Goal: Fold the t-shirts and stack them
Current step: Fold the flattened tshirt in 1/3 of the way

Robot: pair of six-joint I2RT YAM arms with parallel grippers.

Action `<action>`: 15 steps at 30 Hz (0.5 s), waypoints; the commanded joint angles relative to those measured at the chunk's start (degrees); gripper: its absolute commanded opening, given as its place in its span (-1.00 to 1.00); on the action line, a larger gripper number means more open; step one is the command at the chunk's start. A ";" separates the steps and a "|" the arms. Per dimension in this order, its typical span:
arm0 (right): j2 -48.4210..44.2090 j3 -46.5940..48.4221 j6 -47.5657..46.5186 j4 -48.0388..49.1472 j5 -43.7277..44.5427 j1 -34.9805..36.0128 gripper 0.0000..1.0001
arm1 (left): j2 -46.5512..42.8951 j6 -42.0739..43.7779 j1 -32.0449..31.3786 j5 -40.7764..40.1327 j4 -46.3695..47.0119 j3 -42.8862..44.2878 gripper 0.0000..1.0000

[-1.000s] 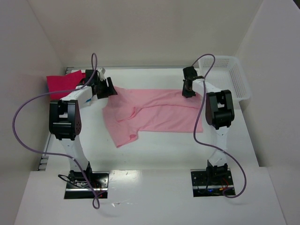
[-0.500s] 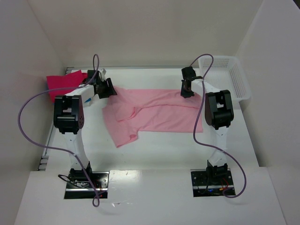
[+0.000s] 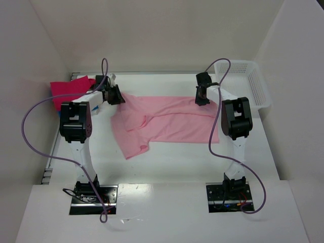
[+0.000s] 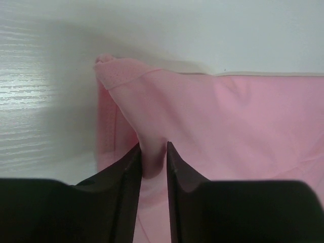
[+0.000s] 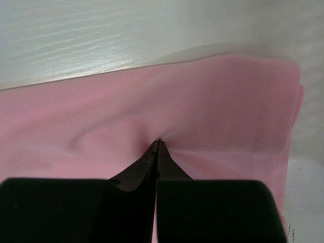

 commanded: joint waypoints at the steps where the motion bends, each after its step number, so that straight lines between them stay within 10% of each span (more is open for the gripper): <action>1: -1.51 -1.41 -0.69 1.83 1.33 -0.15 -1.00 | -0.51 -1.34 0.21 -1.20 2.55 2.36 -0.51; 15: -1.51 -2.46 -1.22 2.51 2.39 -0.15 -1.00 | -0.51 -3.65 3.20 -3.26 5.43 5.79 -1.00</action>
